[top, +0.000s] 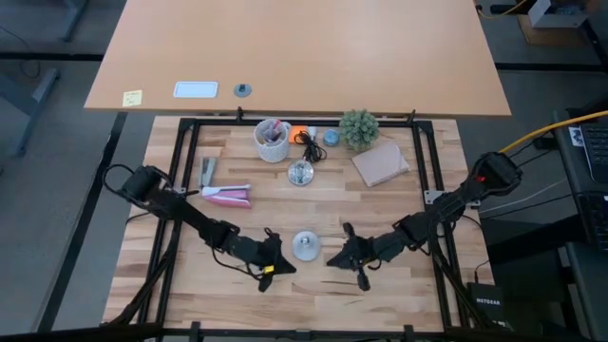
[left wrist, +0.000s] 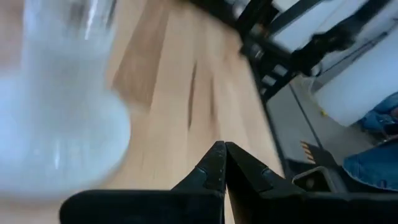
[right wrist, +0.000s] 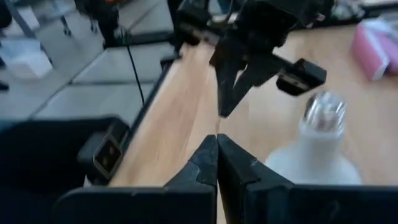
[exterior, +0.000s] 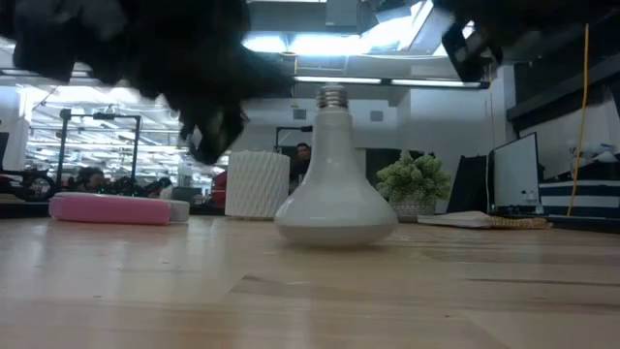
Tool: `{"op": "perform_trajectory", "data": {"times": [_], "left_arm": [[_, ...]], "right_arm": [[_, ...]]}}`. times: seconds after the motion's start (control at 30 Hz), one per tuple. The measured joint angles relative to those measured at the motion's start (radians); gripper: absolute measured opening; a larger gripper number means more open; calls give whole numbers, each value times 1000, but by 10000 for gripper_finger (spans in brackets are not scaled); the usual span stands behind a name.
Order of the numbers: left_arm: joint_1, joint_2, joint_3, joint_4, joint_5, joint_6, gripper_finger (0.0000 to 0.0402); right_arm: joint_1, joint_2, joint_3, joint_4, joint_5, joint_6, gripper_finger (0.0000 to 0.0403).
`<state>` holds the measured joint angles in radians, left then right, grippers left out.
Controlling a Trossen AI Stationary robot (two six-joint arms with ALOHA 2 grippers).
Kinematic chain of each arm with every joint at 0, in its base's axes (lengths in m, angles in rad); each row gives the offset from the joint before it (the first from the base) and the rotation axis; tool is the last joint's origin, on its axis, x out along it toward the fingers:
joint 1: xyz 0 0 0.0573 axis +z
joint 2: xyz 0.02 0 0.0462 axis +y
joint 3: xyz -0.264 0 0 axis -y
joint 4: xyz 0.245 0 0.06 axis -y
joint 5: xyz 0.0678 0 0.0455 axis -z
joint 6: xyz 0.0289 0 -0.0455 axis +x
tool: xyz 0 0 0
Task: Screw lightbulb
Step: Return to Home Position
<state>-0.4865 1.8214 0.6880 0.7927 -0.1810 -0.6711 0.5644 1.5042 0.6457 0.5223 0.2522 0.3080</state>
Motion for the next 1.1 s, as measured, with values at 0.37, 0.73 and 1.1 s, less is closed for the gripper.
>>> {"op": "perform_trajectory", "data": {"times": [0.37, 0.73, 1.1], "left_arm": [[82, -464, 0, -188, -10, 517, 0], [108, -961, 0, -410, -13, 649, 0], [111, -1203, 0, -520, -19, 1046, 0]], "right_arm": [[-27, -366, 50, -1, 119, -397, 3], [-29, -727, 51, -69, 149, -444, 3], [-28, -881, 50, -128, 294, -628, 3]]}}
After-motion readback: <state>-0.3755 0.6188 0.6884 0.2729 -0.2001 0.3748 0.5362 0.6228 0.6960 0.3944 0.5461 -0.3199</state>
